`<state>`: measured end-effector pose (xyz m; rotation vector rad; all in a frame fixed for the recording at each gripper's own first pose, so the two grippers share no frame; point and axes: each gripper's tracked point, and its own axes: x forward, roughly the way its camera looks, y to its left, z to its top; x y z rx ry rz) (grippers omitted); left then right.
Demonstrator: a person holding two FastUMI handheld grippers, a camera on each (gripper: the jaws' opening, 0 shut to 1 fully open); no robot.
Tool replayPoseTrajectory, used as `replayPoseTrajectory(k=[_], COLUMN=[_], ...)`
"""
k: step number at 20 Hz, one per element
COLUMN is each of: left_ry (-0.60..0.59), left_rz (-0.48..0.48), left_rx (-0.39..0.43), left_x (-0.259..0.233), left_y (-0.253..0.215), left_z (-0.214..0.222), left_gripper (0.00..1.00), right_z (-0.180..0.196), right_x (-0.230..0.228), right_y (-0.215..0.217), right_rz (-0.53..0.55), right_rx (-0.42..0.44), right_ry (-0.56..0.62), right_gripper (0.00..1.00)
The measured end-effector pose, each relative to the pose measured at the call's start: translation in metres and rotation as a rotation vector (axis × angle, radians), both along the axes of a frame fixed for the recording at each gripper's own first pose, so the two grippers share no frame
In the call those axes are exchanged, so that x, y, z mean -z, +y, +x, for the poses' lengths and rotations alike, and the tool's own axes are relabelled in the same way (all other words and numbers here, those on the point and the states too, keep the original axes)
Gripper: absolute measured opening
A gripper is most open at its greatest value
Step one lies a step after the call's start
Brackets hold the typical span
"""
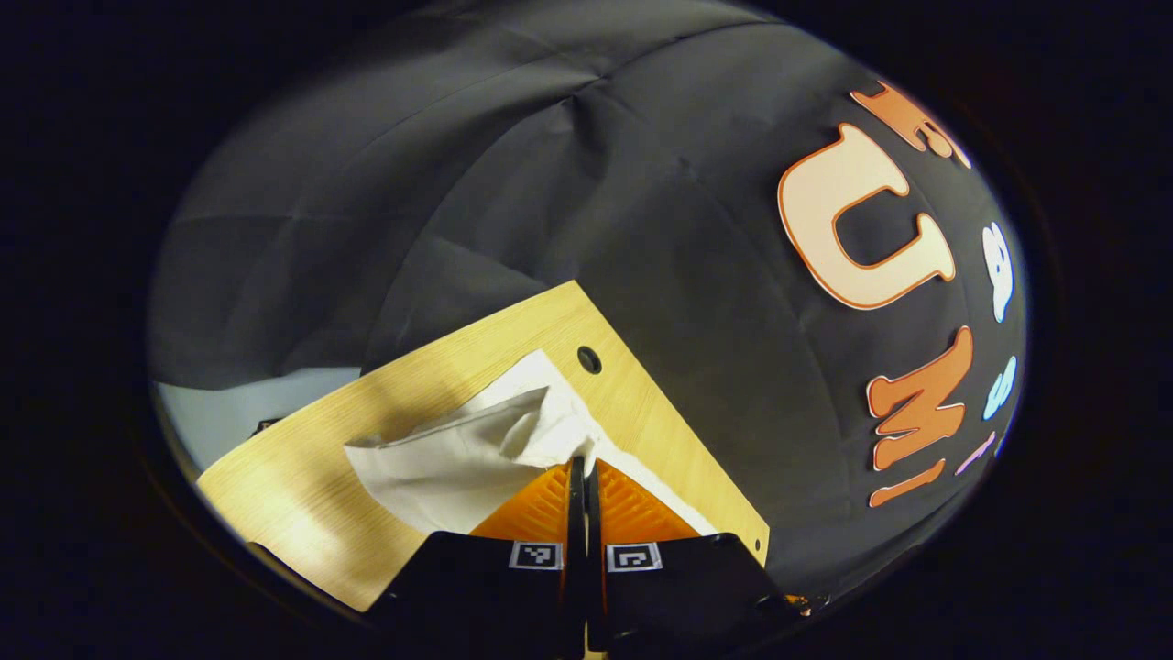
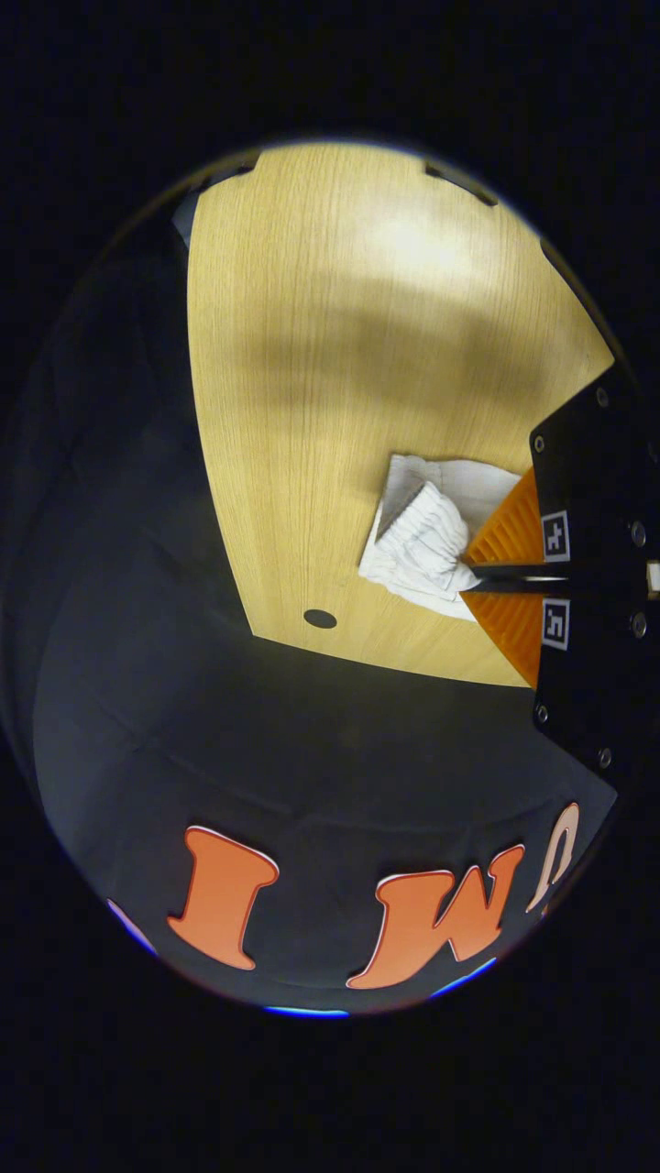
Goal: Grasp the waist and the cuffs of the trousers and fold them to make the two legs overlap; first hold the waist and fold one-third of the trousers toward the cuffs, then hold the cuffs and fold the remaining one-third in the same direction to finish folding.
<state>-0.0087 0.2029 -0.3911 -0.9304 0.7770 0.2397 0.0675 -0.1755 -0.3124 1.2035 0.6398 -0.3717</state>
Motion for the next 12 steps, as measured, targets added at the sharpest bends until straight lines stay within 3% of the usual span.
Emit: replayPoseTrajectory(k=[6,12], left_ry=[0.028,0.076], left_rz=[0.015,0.052], left_rx=[0.011,0.012], left_x=[0.032,0.072], left_y=[-0.003,0.007], left_z=[0.051,0.089], left_gripper=[0.04,0.04], right_z=[0.056,0.108], right_x=[-0.005,0.030], right_y=[0.007,0.014], right_rz=[-0.001,-0.031], right_rx=[-0.013,-0.044], right_ry=[0.023,0.157], right_gripper=[0.00,0.00])
